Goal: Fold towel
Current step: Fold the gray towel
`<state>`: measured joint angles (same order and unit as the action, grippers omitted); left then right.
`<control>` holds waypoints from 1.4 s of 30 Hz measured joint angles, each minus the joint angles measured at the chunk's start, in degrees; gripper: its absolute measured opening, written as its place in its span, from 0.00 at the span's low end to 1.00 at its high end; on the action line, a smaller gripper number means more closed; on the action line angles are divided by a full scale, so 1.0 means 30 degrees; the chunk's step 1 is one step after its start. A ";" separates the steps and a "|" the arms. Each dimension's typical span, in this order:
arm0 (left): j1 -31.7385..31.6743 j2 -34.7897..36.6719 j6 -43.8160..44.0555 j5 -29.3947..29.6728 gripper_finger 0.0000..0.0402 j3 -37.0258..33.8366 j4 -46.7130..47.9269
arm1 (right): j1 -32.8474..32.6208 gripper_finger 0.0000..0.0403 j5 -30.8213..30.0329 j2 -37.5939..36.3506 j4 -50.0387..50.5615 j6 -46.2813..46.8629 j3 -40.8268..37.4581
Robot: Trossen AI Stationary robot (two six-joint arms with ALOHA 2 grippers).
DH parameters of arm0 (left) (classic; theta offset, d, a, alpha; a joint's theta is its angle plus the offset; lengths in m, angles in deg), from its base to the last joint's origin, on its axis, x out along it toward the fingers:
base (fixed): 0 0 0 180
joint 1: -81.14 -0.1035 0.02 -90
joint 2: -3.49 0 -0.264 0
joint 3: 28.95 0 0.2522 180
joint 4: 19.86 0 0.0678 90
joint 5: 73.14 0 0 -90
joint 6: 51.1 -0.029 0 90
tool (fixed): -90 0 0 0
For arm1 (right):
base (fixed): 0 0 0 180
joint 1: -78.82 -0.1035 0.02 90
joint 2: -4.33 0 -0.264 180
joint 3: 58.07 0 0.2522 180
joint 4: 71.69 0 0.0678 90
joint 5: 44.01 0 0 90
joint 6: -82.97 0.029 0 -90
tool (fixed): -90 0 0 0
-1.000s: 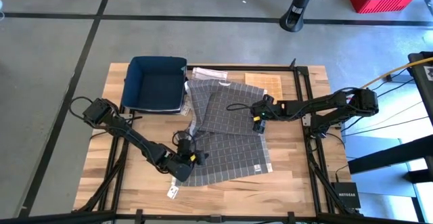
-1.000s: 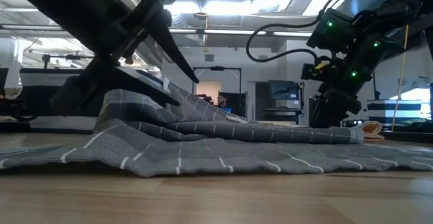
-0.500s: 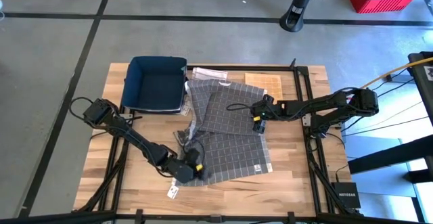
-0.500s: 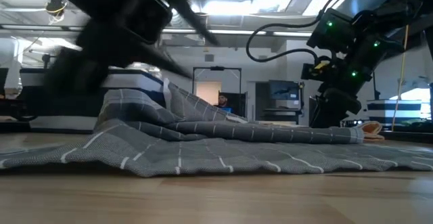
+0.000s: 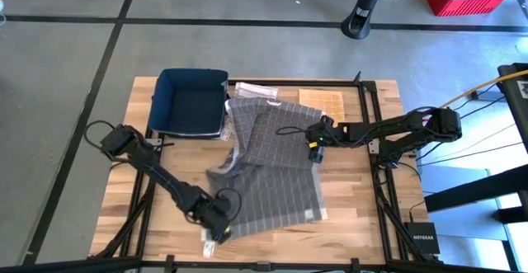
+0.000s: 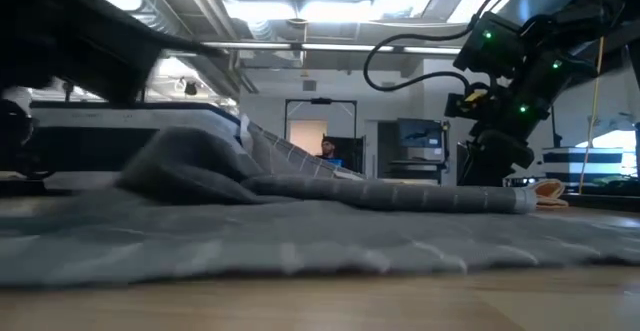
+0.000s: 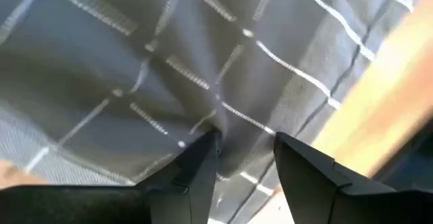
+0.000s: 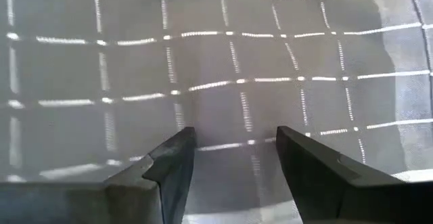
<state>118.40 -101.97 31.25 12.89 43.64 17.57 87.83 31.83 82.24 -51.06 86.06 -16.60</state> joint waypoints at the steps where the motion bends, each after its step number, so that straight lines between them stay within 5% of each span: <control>1: 0.0290 -0.0016 -0.0425 -0.0569 0.36 -0.0011 -0.0038 | 0.0000 0.52 0.0082 0.0000 0.0004 0.0000 0.0000; 8: 0.1290 0.0273 -0.1948 -0.4330 0.36 -0.0034 0.0439 | 0.0000 0.52 0.0613 0.0000 -0.1625 0.0029 0.0015; 13: 0.1209 0.2874 -0.2496 -0.3651 0.36 0.0696 0.1702 | 0.0000 0.52 0.0615 0.0000 -0.2505 0.0022 0.0015; 16: 0.1223 0.4646 -0.3805 -0.0663 0.36 0.0801 0.3450 | 0.0000 0.52 0.1240 0.0000 -0.3873 0.0014 0.0067; 21: 0.0890 0.6305 -0.6291 0.8370 0.36 0.0709 0.5351 | -0.0162 0.52 0.1475 0.0007 -0.4677 0.1333 0.0965; 23: 0.0196 0.6045 -0.7232 0.9726 0.36 -0.0053 0.4659 | -0.0359 0.52 0.2618 0.0000 -0.4630 0.1937 0.1127; 28: -0.1838 0.4151 -0.9403 0.8496 0.36 -0.2146 -0.0816 | -0.1175 0.52 0.3363 0.0156 -0.3733 0.2290 0.1018; 34: -0.2674 0.0651 -0.9971 0.4067 0.36 -0.2433 -0.4293 | -0.1369 0.52 0.1883 0.1488 -0.2936 0.0190 0.0867; 42: -0.1309 -0.0493 -0.9522 0.2072 0.36 -0.2454 -0.7837 | 0.0803 0.52 -0.3919 0.2718 -0.3412 -0.5881 0.0867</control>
<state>114.47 -103.45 2.68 19.10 36.27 -5.94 90.24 20.07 90.39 -61.29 68.42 -14.00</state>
